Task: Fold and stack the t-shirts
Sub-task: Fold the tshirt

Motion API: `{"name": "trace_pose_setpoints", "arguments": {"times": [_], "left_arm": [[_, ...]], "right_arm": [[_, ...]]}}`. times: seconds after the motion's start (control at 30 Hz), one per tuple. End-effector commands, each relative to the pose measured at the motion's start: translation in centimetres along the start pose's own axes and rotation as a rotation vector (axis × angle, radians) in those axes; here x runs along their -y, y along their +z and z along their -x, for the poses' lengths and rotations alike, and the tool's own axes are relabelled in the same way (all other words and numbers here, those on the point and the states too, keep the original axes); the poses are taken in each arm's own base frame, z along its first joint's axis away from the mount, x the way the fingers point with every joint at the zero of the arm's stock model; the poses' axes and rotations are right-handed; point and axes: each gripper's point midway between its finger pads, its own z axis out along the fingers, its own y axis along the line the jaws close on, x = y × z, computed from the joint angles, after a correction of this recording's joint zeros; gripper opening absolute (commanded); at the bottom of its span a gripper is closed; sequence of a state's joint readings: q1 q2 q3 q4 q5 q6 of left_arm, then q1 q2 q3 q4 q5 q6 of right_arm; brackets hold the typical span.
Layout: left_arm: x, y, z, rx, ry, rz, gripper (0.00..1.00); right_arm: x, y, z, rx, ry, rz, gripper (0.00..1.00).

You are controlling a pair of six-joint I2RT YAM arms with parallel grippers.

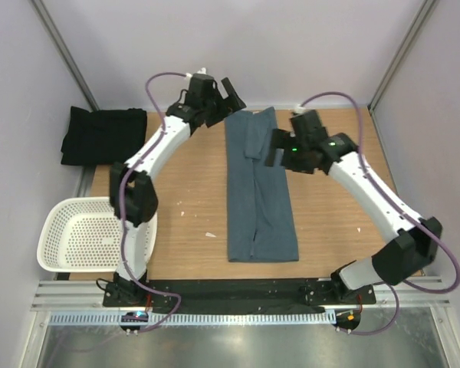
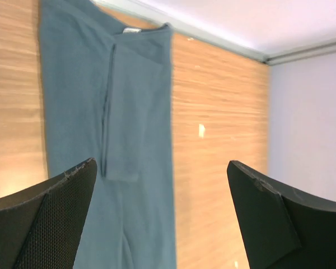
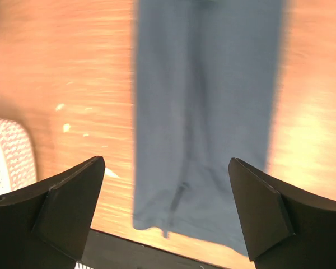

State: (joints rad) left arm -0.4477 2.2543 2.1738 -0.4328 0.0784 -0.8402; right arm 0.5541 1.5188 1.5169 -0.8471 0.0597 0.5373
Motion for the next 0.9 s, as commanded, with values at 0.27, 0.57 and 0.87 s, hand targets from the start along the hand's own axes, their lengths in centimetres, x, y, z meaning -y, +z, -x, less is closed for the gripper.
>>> {"name": "trace_pose_setpoints", "arguments": {"times": [0.27, 0.57, 0.87], "left_arm": [[-4.5, -21.5, -19.0, -0.372, -0.103, 0.105, 0.87], [-9.5, -26.1, -31.8, -0.545, -0.255, 0.173, 0.80], [-10.9, -25.5, -35.2, -0.570, -0.219, 0.256, 0.71]], "right_arm": [[9.9, -2.2, -15.8, -0.290, 0.243, -0.036, 0.81], [11.7, -1.7, -25.0, -0.425, 0.375, -0.002, 0.65], [13.3, -1.2, -28.2, -0.447, 0.368, -0.019, 0.55]]}}
